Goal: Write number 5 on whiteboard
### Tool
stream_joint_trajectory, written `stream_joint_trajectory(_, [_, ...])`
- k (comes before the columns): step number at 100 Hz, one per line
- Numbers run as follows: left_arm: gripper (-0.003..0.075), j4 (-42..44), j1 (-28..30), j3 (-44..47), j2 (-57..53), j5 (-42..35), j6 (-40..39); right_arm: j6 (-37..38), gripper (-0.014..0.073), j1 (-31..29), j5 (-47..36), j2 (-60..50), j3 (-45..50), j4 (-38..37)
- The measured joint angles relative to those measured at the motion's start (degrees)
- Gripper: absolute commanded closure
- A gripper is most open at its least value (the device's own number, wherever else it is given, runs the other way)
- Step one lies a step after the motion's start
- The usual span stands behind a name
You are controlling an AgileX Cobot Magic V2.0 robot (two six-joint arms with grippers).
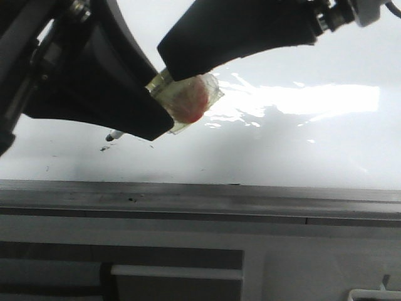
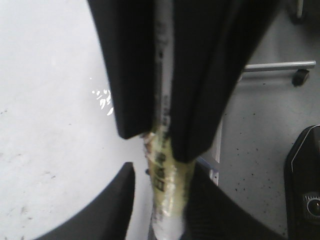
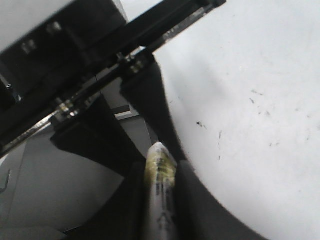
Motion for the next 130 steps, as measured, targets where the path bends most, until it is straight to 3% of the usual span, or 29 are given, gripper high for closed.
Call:
stream_joint_trajectory(9, [0.0174,0.00,0.00,0.00,-0.89,-1.31,-2.80,0.00,0.0657,0.00,0.13,-0.38,0.00,-0.34])
stream_joint_trajectory(27, [0.0213,-0.34,1.53,0.11,-9.09,-2.32,-11.94,0.00,0.0657,0.40,-1.82,-3.55,0.00,-3.22])
stream_joint_trajectory(57, [0.0506,-0.98,17.54,8.82,-29.16,-7.62,-27.06,0.24,0.0655,0.40,-6.30,-6.88,0.00,-11.88])
stream_joint_trajectory(75, [0.0742,-5.39,22.53,15.22,-35.25,-7.62,-29.08,0.24,0.0656,-1.97,-10.80,-6.88,0.00,-13.36])
stream_joint_trajectory(130, [0.0741,-12.47,22.79,16.58,-36.25,-6.57,-29.48,0.24,0.0655,-10.41,-10.82,-5.23,0.00,-13.48])
